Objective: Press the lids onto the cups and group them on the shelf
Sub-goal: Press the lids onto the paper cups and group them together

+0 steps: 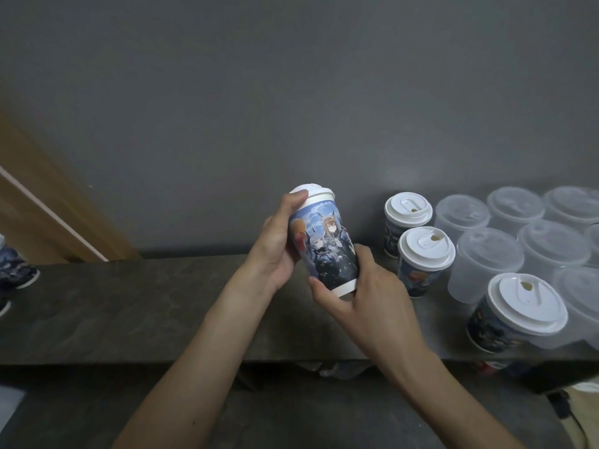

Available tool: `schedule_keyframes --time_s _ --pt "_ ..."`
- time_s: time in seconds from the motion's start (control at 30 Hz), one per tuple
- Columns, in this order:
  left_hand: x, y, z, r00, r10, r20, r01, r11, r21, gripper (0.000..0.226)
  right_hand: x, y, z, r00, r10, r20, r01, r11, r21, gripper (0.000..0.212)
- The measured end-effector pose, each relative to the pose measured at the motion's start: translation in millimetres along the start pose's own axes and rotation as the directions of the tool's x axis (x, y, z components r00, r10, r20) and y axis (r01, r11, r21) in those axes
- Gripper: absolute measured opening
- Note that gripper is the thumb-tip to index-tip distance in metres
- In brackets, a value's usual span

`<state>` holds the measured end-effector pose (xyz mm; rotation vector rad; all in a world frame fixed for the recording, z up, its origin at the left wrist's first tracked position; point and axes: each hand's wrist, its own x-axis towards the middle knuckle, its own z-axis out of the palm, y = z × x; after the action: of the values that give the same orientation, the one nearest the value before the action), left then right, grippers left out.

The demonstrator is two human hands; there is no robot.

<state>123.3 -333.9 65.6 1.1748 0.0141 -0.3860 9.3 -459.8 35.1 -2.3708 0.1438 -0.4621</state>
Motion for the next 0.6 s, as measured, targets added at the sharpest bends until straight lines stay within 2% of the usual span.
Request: schedule_keyframes --time_s 0.07,0.1,0.13,0.17,0.2,0.23,0.27,0.33,0.43,0.6 --pt "-0.2 -0.8 2.2 0.999 0.025 -0.037 -0.023 0.999 0.048 0.064 2.3 0.5 -6.3 0.993 0.060 0.100 -0.072 0.990 0.119 0.054" --pt "-0.8 -1.1 1.9 0.998 0.048 -0.034 -0.046 0.997 0.062 0.064 5.1 -0.7 -9.8 0.976 0.103 0.190 -0.151 0.953 0.261 0.050" --pt "-1.7 -0.8 1.0 0.998 0.059 -0.011 -0.058 0.997 0.042 0.064 9.4 -1.6 -13.1 0.938 0.153 0.312 -0.289 0.843 0.454 0.045" --pt "-3.4 0.6 0.4 0.999 0.042 0.030 -0.042 0.999 -0.002 0.066 14.4 -2.7 -15.9 0.863 0.167 0.477 -0.471 0.609 0.639 0.044" --pt "-5.0 1.8 -0.1 0.996 0.008 0.088 -0.004 0.999 -0.052 0.071 17.9 -5.7 -19.6 0.758 0.100 0.644 -0.638 0.314 0.703 0.046" --pt "-6.5 2.6 -0.7 0.988 -0.027 0.154 0.041 0.995 -0.089 0.078 19.4 -8.1 -22.4 0.674 -0.011 0.739 -0.736 0.082 0.672 0.048" --pt "-7.7 3.3 -0.9 0.977 -0.057 0.207 0.081 0.991 -0.111 0.083 19.6 -9.6 -24.7 0.618 -0.111 0.778 -0.785 -0.036 0.619 0.049" --pt "-10.0 5.1 1.1 0.969 -0.101 0.224 0.130 0.985 -0.118 0.080 19.4 -12.6 -24.3 0.574 -0.213 0.791 -0.816 -0.077 0.573 0.055" --pt "-12.1 6.6 2.5 0.972 -0.110 0.209 0.141 0.980 -0.143 0.069 17.5 -22.3 -26.9 0.565 -0.246 0.787 -0.822 -0.090 0.562 0.061" --pt "-11.3 0.6 3.6 0.977 -0.202 0.070 0.208 0.975 -0.076 0.059 23.4 -42.9 -35.4 0.556 -0.188 0.810 -0.825 -0.239 0.511 0.060"
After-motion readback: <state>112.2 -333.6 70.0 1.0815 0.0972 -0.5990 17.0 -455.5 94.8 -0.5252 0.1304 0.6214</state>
